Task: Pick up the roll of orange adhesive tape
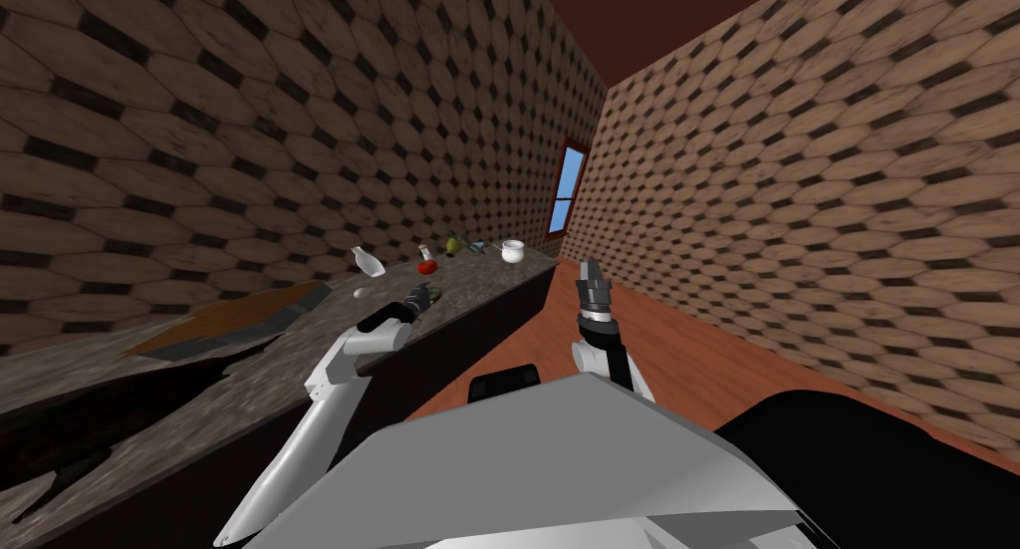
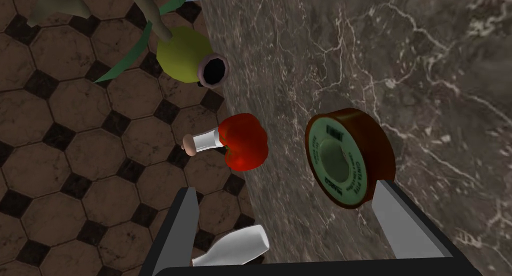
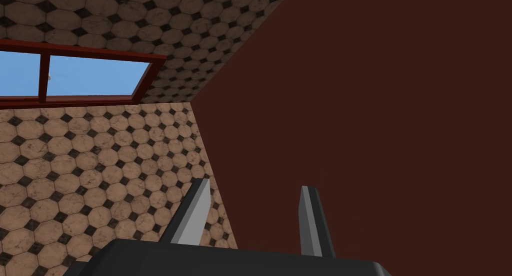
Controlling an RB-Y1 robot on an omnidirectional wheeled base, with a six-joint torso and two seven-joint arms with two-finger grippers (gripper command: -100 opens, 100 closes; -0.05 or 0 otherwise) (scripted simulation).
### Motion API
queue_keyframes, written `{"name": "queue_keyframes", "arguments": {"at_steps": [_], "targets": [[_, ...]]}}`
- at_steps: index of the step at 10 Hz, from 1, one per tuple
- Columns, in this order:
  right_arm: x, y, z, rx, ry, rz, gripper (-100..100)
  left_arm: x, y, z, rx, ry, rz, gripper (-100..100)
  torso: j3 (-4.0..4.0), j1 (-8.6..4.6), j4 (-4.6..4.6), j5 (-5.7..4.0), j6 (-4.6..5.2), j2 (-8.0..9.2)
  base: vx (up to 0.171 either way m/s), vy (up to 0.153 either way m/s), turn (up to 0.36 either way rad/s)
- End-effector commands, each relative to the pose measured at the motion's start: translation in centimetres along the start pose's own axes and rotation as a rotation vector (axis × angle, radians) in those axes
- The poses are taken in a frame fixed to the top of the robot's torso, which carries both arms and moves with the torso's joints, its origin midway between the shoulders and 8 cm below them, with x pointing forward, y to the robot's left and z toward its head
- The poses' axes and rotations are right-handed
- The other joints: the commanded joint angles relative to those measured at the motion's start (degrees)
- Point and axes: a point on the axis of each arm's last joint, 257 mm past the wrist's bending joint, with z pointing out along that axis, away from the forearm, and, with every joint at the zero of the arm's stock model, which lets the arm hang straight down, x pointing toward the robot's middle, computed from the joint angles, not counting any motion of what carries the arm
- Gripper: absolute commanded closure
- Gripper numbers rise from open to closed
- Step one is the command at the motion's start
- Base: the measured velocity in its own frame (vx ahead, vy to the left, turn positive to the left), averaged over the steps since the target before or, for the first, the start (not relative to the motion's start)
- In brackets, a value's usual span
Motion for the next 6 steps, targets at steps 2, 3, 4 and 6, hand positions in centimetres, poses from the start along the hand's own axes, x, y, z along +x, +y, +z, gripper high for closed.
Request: {"name": "queue_keyframes", "arguments": {"at_steps": [2, 3, 4, 6], "targets": [[0.0, 0.0, 0.0, 0.0, 0.0, 0.0, 0, -0.6, 1.4, 0.2, -0.063, -0.015, -0.011, -100, 0.01, 0.01, 0.0, 0.01, -0.03, 0.01, -0.005, 0.003, -0.04], [0.0, 0.0, 0.0, 0.0, 0.0, 0.0, 0, -1.7, 1.4, 0.9, -0.092, -0.035, -0.033, -100, 0.01, 0.02, 0.0, 0.01, -0.05, 0.01, -0.008, 0.004, -0.109], [0.0, 0.0, 0.0, 0.0, 0.0, 0.0, 0, -1.8, 2.1, 0.8, -0.121, -0.039, -0.034, -100, 0.0, 0.02, 0.0, 0.01, 0.0, 0.0, -0.007, 0.009, -0.083], [0.0, 0.0, 0.0, 0.0, 0.0, 0.0, 0, -2.9, 2.3, 1.3, -0.16, -0.062, -0.059, -100, 0.0, 0.03, 0.0, 0.01, -0.04, 0.0, -0.004, 0.007, -0.059]]}}
